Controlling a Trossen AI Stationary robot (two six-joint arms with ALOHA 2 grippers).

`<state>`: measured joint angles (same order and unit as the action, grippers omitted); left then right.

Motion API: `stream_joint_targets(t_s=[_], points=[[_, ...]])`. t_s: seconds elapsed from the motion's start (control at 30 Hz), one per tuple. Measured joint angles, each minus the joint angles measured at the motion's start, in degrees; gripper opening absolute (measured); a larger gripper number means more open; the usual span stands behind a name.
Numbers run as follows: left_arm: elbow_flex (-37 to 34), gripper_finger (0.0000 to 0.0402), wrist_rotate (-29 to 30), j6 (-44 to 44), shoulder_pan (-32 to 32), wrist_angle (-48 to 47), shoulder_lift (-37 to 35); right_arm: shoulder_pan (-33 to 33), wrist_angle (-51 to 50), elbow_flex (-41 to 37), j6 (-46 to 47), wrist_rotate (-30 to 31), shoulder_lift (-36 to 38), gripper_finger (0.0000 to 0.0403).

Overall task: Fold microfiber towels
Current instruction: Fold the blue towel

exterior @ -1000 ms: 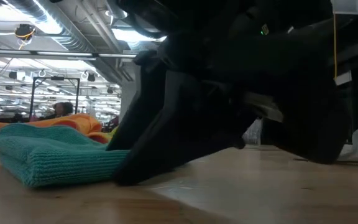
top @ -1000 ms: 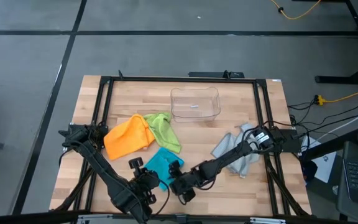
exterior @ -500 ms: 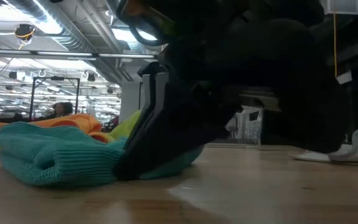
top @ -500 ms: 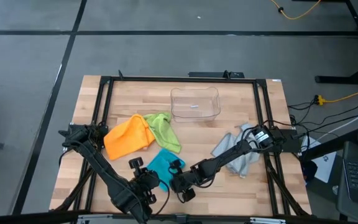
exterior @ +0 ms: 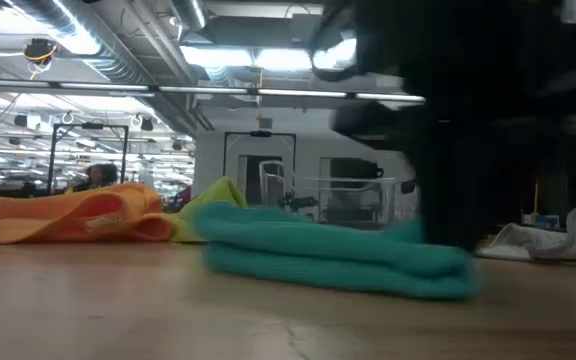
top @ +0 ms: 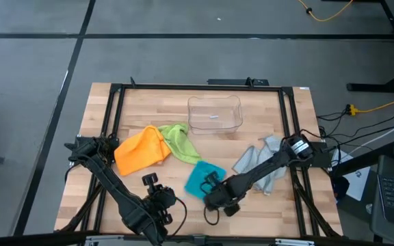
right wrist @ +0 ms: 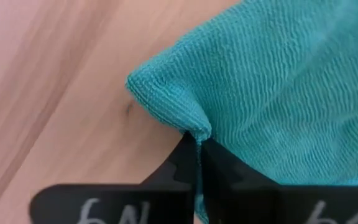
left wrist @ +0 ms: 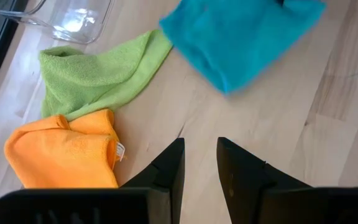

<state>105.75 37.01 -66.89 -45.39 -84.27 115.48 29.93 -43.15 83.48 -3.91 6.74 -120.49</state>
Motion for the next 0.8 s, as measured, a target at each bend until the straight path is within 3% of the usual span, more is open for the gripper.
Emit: stream_joint_targets(t_s=[0.13,0.3,0.8], points=[[0.0,0.0085,0.0,-0.02,0.0,0.0,0.0,1.05,-5.45,0.07,7.11,-0.18,0.22,0.0028],[0.0,0.0085,0.0,0.0,0.0,0.02,0.0,2.18,-5.27,0.02,9.28,0.24,0.22,0.0053],[0.0,0.0086,0.0,0.0,0.0,0.0,0.0,3.16,-3.91,0.15,-7.53,2.03,0.22,0.0168]])
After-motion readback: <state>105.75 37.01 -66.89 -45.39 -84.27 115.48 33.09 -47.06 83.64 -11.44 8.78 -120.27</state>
